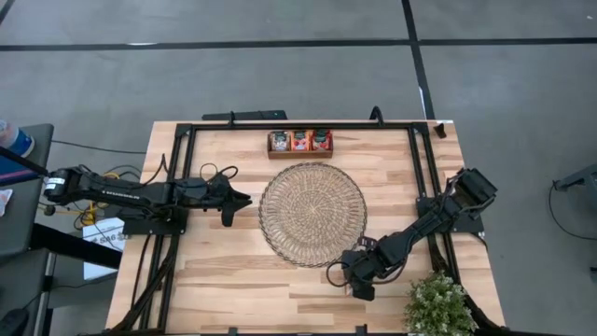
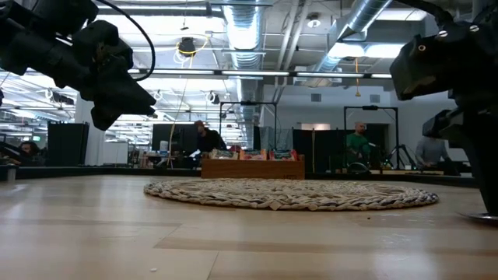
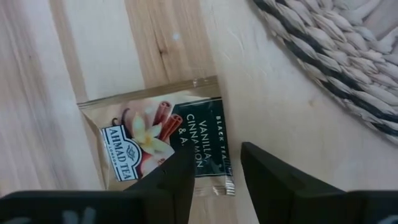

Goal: Pick & Place Tea
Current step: Put the brown tea bag into the left section of the wooden organizer

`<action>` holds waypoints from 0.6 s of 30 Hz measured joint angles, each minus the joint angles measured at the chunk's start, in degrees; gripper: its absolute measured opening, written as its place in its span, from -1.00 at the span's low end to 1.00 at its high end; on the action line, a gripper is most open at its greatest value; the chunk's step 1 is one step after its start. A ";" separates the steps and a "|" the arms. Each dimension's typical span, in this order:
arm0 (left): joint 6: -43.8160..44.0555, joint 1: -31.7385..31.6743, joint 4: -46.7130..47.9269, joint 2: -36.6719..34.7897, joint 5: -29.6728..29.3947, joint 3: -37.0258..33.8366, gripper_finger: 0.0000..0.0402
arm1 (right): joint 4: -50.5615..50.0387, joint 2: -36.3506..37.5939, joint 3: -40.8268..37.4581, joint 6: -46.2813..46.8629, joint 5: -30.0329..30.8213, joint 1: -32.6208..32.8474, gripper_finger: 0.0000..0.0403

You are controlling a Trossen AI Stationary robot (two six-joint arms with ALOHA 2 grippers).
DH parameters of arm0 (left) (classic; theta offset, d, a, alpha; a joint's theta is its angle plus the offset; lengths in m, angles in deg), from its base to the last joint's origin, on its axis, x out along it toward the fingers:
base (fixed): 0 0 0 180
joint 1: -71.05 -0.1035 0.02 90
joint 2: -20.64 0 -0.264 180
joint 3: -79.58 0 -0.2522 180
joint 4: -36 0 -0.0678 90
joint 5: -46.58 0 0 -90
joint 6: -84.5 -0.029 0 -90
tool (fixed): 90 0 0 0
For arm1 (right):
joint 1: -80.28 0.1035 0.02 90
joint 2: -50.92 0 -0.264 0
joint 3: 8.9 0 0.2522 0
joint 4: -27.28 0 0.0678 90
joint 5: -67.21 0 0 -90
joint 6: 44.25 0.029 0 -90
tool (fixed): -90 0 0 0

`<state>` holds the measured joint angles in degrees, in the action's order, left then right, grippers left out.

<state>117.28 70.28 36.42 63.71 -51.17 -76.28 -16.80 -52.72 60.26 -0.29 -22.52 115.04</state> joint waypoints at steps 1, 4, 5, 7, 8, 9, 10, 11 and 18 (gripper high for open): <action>0.00 0.00 0.00 0.00 0.00 0.00 -0.53 | -0.09 0.15 -0.05 -0.01 0.10 0.00 -0.40; 0.01 0.00 0.02 0.00 0.00 0.00 -0.53 | -0.30 0.20 -0.11 0.00 -0.07 0.00 -0.48; 0.00 0.00 0.02 0.00 0.00 0.00 -0.53 | -0.34 0.20 -0.14 0.03 -0.08 0.09 -0.51; 0.00 0.00 0.02 0.00 0.00 0.00 -0.53 | -0.49 0.20 -0.17 0.36 0.04 0.27 -0.58; 0.00 0.00 0.02 0.00 0.00 0.00 -0.53 | -0.53 0.20 -0.19 0.61 0.14 0.39 -0.62; 0.00 0.00 0.02 0.00 0.00 0.00 -0.53 | -0.57 0.20 -0.22 0.63 0.17 0.39 -0.66; 0.00 0.00 0.02 0.00 0.00 0.00 -0.53 | -0.68 0.20 -0.22 0.67 0.15 0.39 -0.70; -0.02 0.00 0.02 0.00 0.00 0.00 -0.53 | -0.72 0.20 -0.24 0.97 0.15 0.39 -0.73; 0.00 0.00 0.02 0.00 0.00 0.00 -0.53 | -0.66 0.20 -0.31 1.14 0.09 0.39 -0.96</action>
<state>117.28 70.28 36.44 63.71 -51.17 -76.28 -17.46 -52.52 59.95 0.85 -22.43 115.44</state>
